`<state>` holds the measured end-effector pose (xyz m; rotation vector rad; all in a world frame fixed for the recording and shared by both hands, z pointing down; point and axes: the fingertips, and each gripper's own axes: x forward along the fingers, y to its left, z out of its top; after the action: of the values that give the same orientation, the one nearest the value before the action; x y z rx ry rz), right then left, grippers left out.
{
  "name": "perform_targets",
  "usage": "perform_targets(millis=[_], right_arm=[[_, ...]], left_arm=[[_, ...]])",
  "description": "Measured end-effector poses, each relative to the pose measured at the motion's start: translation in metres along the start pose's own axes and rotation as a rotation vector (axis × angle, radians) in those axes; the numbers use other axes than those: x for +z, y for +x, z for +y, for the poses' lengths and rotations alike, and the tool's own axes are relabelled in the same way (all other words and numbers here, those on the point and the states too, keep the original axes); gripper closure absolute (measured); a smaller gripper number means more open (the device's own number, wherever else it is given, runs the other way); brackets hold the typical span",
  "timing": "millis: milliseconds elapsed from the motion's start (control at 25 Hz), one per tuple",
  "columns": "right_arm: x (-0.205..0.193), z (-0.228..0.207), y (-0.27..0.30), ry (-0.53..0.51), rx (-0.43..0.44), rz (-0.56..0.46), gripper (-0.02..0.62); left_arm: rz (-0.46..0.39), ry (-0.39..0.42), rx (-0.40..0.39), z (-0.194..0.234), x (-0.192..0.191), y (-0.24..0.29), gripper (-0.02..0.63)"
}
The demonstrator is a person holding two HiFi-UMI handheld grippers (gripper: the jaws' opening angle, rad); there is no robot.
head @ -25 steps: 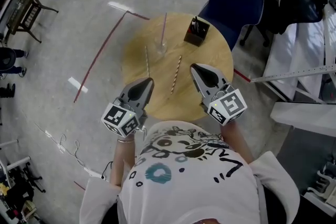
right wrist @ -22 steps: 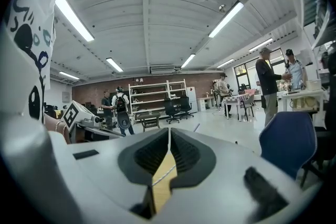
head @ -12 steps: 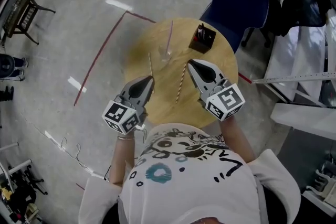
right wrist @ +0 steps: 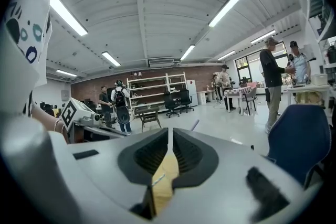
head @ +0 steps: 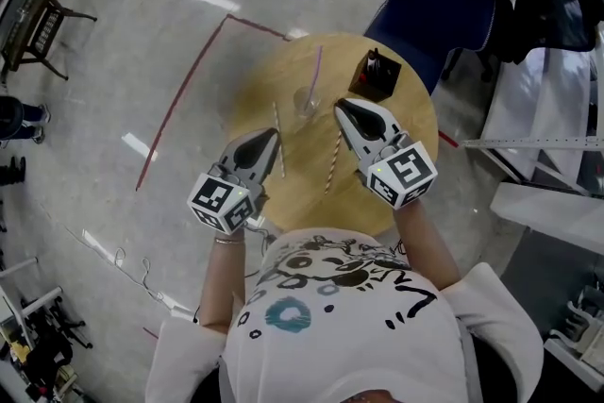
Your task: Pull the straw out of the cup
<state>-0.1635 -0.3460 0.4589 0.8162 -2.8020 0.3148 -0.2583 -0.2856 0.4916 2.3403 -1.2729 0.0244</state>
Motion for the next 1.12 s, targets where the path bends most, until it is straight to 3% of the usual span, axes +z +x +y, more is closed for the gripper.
perform_targets(millis=[440, 640, 1080, 1120], right_arm=[[-0.019, -0.029, 0.057, 0.046, -0.035, 0.076, 0.565], [-0.038, -0.041, 0.077, 0.114, -0.028, 0.143, 0.491], [-0.052, -0.040, 0.108, 0.085, 0.023, 0.183, 0.482], [-0.052, -0.040, 0.109, 0.076, 0.024, 0.180, 0.505]], left_arm=[[0.032, -0.023, 0.027, 0.038, -0.007, 0.023, 0.588], [0.039, -0.048, 0.032, 0.047, -0.012, 0.028, 0.588], [0.048, -0.072, 0.030, 0.060, -0.023, 0.027, 0.588], [0.050, -0.074, 0.032, 0.060, -0.024, 0.025, 0.588]])
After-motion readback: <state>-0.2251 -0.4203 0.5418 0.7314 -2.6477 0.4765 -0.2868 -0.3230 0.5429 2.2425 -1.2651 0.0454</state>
